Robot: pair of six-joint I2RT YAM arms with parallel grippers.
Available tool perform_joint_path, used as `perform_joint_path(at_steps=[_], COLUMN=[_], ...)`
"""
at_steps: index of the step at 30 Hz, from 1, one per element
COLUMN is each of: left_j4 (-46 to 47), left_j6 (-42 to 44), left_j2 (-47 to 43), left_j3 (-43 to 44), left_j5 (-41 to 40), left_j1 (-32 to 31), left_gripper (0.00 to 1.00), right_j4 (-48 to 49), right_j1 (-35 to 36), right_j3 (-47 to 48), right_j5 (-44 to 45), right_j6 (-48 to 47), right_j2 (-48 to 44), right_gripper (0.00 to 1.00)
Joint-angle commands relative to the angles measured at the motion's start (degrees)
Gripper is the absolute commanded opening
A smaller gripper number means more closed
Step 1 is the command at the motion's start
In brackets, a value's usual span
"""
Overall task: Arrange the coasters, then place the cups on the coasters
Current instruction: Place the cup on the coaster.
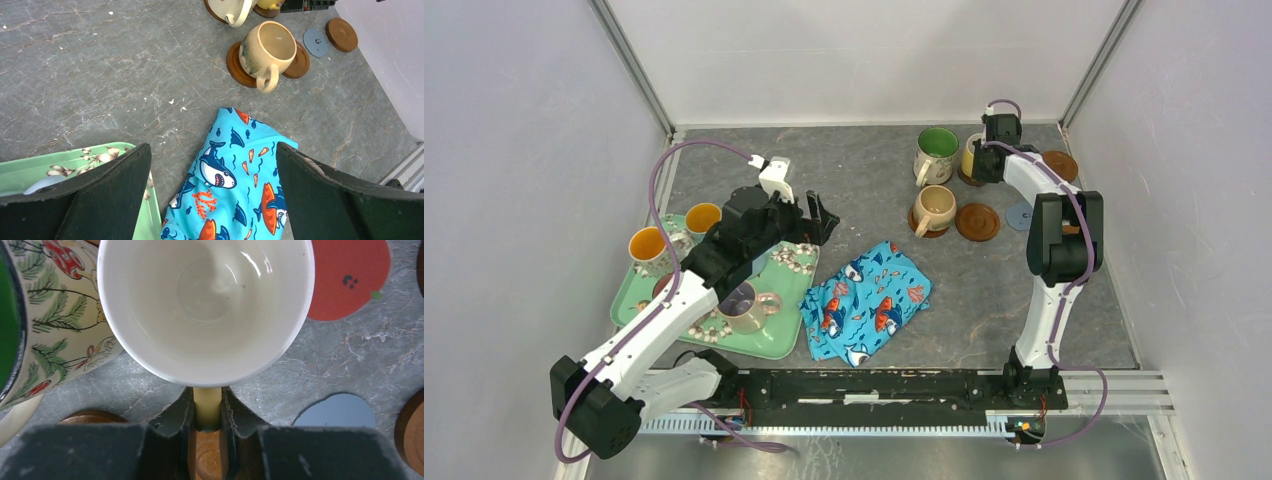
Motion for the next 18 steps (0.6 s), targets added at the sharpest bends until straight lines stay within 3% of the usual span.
perform_joint_path(at_steps=[1,15,18], left_j4=[2.7,2.7,2.6], left_j6=[2.3,2.3,2.2], left_j2=[0.4,0.7,0.7], left_j3=[-0.2,-0.2,-0.2], left_j5=[0.8,0.9,1.0], left_j1=[-0.2,-0.3,-0.2], left_gripper=[1.0,1.0,1.0], right_j4=[2.4,0.8,0.4], right_j1=[0.0,0.1,0.3], right_j3=[3.5,3.6,4.0], right_j5=[3.8,4.5,4.0], right_j6=[-1.6,-1.4,-1.4], right_j2=[-0.5,0.0,0.1], right_gripper=[0.0,0.0,0.06])
